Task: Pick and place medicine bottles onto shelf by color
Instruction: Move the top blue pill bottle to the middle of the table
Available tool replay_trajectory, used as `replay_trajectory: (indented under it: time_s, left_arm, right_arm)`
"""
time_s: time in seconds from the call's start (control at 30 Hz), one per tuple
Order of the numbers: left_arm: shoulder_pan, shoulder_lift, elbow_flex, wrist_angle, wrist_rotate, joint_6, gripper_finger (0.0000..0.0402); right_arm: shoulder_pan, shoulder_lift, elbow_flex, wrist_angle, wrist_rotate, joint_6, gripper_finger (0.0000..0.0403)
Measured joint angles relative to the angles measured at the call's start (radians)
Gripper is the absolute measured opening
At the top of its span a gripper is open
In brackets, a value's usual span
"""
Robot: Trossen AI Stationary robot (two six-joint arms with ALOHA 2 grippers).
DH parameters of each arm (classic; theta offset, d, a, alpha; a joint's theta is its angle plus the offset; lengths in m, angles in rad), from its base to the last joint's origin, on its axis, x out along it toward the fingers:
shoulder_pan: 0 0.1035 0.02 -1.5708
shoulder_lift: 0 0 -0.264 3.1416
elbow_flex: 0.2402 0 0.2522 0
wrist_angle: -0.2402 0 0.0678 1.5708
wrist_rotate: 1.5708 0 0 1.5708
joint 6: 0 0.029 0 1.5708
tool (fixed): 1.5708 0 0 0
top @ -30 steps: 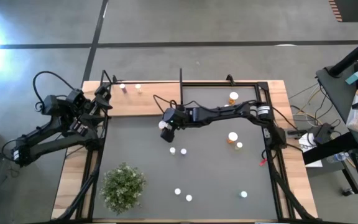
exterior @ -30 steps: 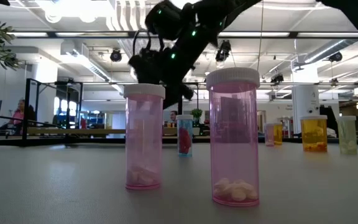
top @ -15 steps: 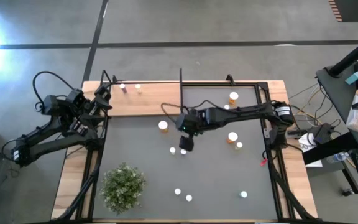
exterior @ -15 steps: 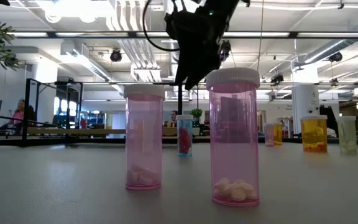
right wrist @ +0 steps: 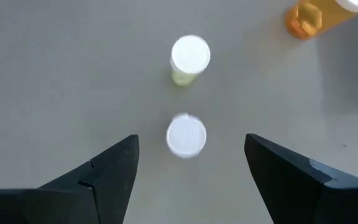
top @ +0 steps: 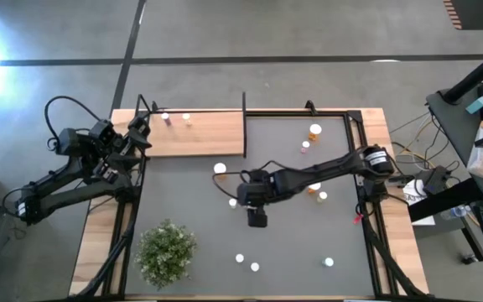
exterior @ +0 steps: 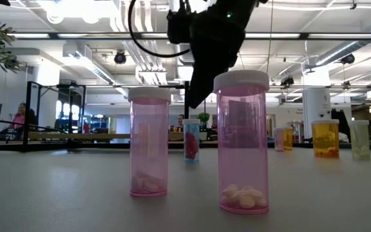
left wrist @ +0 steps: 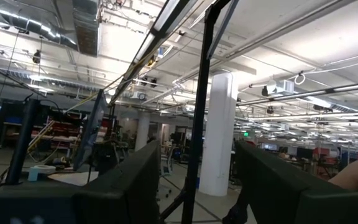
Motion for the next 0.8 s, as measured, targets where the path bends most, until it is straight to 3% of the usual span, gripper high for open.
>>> replay_trajectory:
  time_s: [0.47, 0.8]
  left_arm:
    - [0.0, -0.008, 0.0, 0.0, 0.001, 0.0, 0.0193]
    - [0.0, -0.011, 0.0, 0.0, 0.001, 0.001, 0.0193]
  right_arm:
    - [-0.001, 0.097, -0.002, 0.038, 0.0, -0.008, 0.0277]
    - [-0.001, 0.101, -0.002, 0.043, 0.0, -0.005, 0.0209]
